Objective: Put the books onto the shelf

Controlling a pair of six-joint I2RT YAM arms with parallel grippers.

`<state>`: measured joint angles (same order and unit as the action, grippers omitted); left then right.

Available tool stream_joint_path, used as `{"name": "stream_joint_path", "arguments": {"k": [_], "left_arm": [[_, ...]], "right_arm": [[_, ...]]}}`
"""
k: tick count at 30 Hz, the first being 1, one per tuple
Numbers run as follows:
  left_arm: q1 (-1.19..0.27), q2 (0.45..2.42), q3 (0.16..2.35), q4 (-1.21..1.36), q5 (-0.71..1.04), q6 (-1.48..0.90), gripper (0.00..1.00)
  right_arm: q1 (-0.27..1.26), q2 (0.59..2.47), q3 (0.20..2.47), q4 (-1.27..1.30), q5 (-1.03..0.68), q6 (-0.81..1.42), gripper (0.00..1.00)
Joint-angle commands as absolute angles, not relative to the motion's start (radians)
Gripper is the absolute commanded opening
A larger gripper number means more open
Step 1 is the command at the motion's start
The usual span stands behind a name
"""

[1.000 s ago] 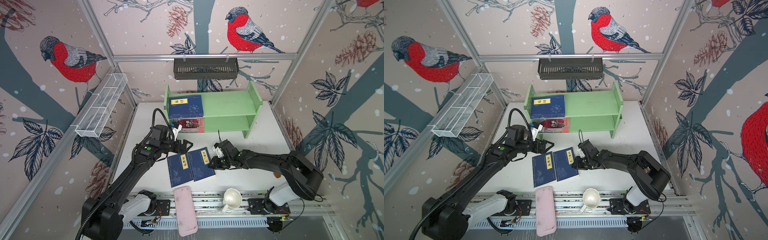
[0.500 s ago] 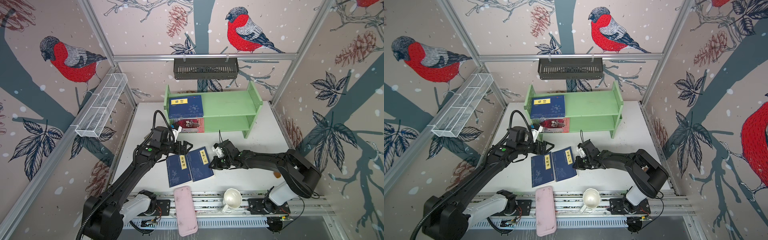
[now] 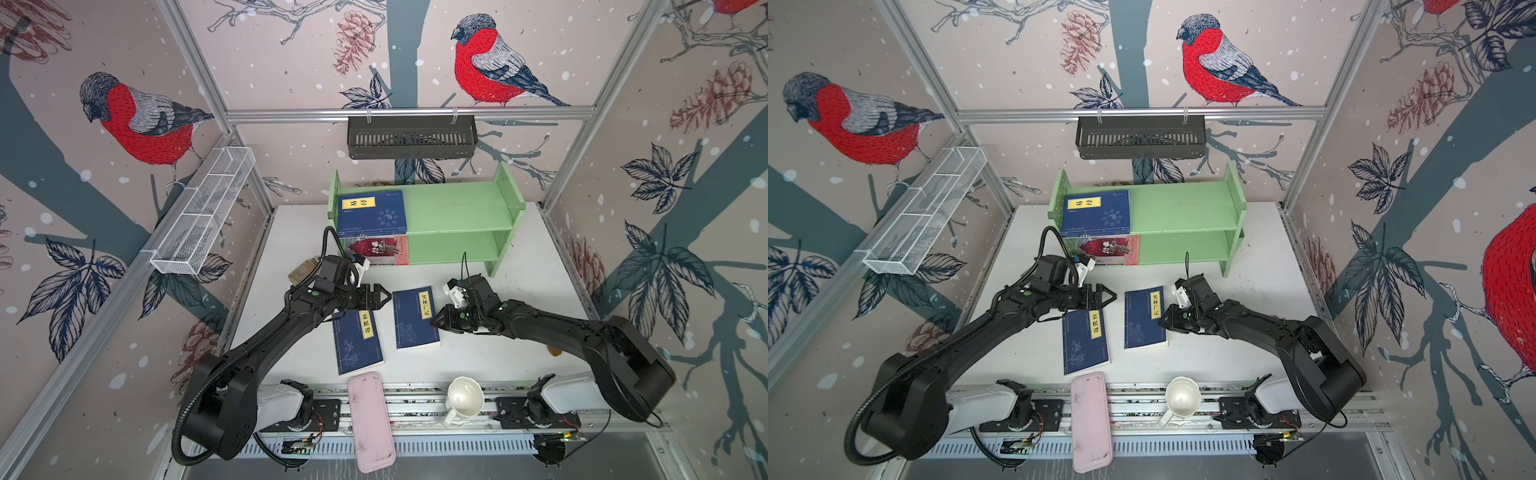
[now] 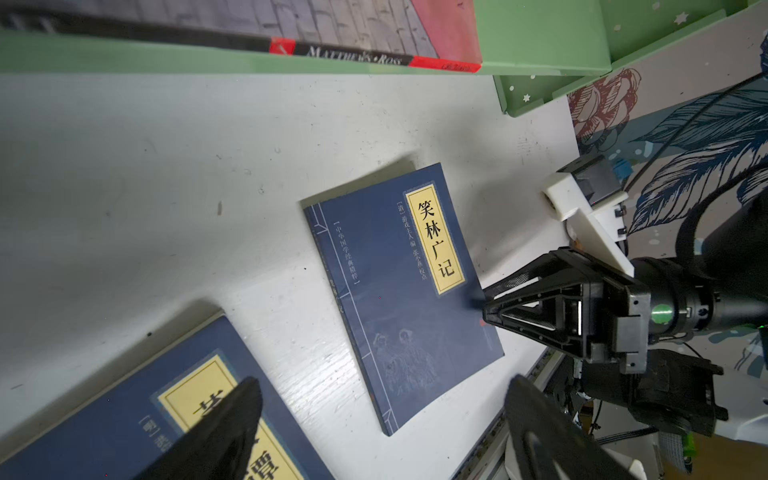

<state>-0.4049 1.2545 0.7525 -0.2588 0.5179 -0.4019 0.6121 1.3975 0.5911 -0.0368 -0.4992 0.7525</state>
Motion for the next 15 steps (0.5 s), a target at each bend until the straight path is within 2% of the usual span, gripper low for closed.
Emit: {"name": "stream_joint_path", "arguments": {"k": [1, 10, 15], "left_arm": [[-0.449, 1.271, 0.752, -0.221, 0.496, -0.430, 0.91], [-0.511, 1.364, 0.747, -0.223, 0.493, -0.468, 0.91], [-0.508, 1.276, 0.718, -0.239, 0.430, -0.486, 0.90]], "right_arm": [[0.599, 1.382, 0.598, -0.090, -0.442, 0.721, 0.34], [0.577, 1.359, 0.588, -0.051, -0.428, 0.733, 0.39], [0.571, 1.354, 0.594, -0.048, -0.431, 0.722, 0.39]]}}
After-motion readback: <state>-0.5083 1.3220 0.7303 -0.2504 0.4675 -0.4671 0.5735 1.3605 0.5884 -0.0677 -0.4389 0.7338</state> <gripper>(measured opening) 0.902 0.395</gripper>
